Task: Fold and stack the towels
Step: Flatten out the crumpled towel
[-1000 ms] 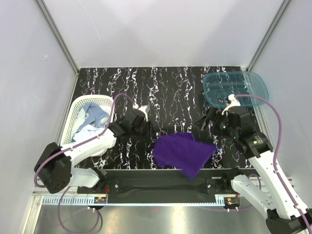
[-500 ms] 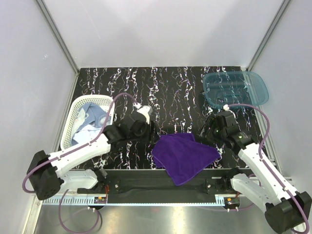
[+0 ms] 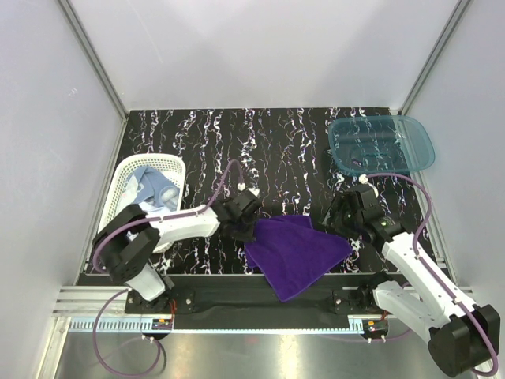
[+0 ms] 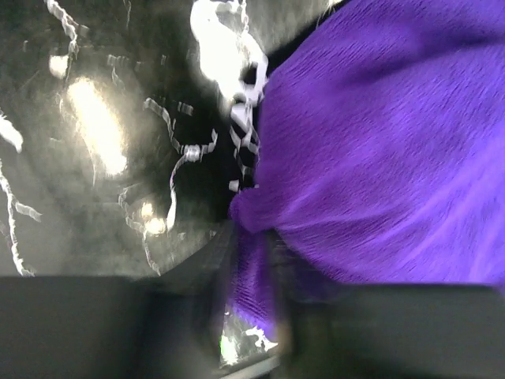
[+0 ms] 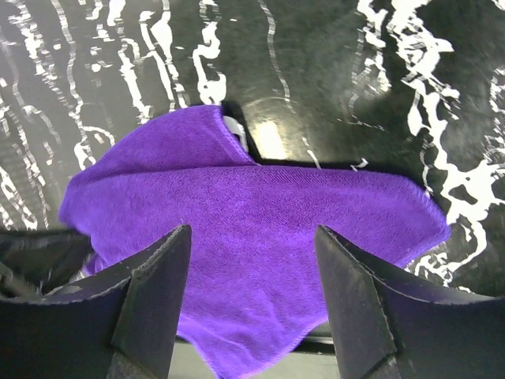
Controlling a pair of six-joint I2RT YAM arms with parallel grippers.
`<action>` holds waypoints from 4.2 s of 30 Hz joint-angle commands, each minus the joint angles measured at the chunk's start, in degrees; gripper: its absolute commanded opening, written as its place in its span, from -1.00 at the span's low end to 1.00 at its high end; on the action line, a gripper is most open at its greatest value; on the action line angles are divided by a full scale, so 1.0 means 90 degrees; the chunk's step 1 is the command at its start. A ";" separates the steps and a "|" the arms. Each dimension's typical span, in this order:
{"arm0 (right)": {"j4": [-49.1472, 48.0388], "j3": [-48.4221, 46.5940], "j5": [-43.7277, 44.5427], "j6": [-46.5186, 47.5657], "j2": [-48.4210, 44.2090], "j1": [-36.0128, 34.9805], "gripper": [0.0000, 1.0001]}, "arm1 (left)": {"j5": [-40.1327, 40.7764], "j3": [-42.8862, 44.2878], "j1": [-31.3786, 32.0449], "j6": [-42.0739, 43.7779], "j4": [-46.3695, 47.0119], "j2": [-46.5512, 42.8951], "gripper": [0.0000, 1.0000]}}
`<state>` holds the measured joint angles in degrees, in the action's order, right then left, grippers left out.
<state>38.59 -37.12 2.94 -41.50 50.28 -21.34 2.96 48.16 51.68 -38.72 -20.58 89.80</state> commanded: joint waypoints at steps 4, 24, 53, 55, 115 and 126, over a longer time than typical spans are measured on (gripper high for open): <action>-0.0508 -0.0377 -0.0141 0.0577 -0.0187 0.0008 0.38 | -0.0153 0.1326 -0.1024 0.0463 0.0413 0.0840 -1.00; -0.1045 0.0891 -0.1088 -0.0701 0.0506 -0.0002 0.02 | -0.0290 -0.0213 -0.1085 0.0466 0.0039 -0.1256 0.23; -0.0733 0.1771 -0.1391 -0.1912 0.0116 0.0008 -0.03 | 0.0169 -0.1426 -0.0215 -0.0610 0.0714 -0.1384 -0.26; -0.0655 0.1723 -0.1391 -0.1981 0.0214 -0.0002 -0.03 | 0.0159 -0.1377 -0.0215 -0.0629 0.0675 -0.1423 -0.51; -0.1143 0.0922 -0.0151 -0.1435 0.0828 -0.0314 -1.00 | -0.0300 -0.1308 -0.0557 -0.0844 0.1046 -0.1628 -1.00; -0.0928 0.1273 -0.0872 -0.1980 0.0244 -0.0334 -0.37 | -0.0534 -0.1348 -0.0566 -0.0874 0.1105 -0.1619 -1.00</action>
<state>30.24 -26.65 -2.28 -56.73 54.92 -23.90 -0.51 35.81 46.74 -46.96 -13.32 75.18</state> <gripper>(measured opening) 0.298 0.009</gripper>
